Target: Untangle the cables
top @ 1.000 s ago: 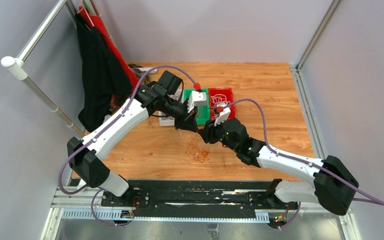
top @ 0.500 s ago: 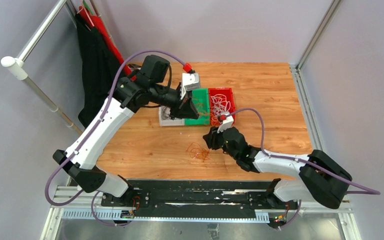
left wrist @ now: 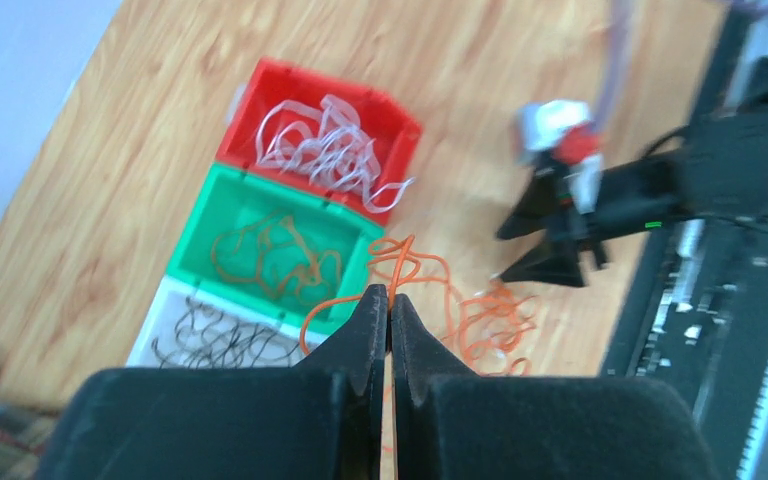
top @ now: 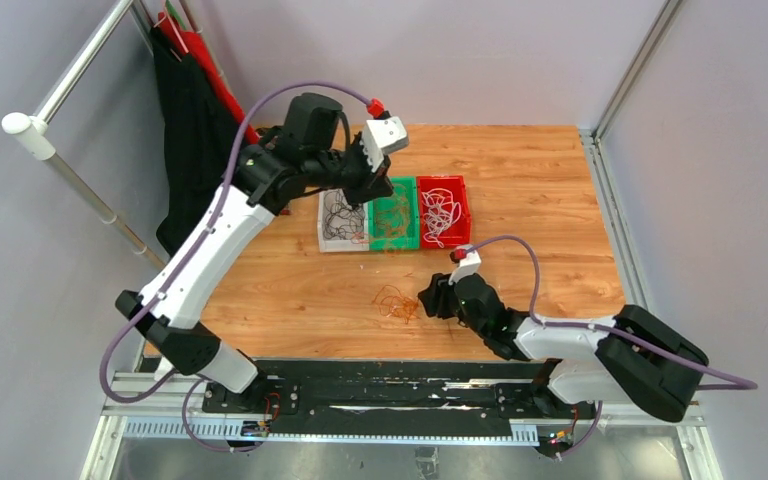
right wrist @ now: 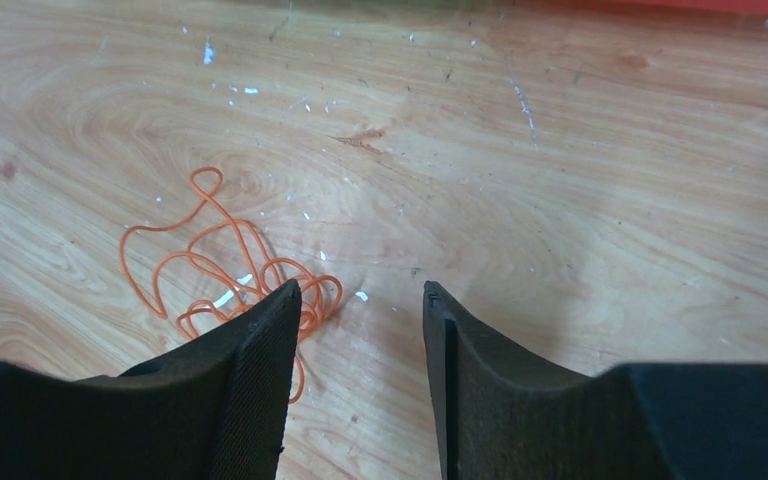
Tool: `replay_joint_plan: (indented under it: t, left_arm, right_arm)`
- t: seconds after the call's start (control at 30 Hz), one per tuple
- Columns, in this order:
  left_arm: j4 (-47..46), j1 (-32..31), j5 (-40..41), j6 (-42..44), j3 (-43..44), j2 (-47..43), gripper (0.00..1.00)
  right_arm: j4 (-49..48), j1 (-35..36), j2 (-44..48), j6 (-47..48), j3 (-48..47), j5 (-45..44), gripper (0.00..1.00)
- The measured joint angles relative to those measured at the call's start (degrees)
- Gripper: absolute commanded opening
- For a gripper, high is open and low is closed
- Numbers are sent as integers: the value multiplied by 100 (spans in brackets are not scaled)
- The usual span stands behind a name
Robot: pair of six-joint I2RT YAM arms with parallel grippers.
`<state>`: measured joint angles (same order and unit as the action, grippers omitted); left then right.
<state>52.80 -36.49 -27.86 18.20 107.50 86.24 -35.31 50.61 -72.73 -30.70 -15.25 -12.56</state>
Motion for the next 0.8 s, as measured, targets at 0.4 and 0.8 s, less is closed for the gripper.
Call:
replay_joint_plan:
  t: [0.4,0.8]
  left_arm:
    - [-1388,457,1255,-164,-667,1447,0]
    - [-2234,459,1709,-199,-671,2297,1]
  right_arm:
    - [730,0,1447,-15,22,-369,51]
    - [1515,2,2415,20,131,-610,51]
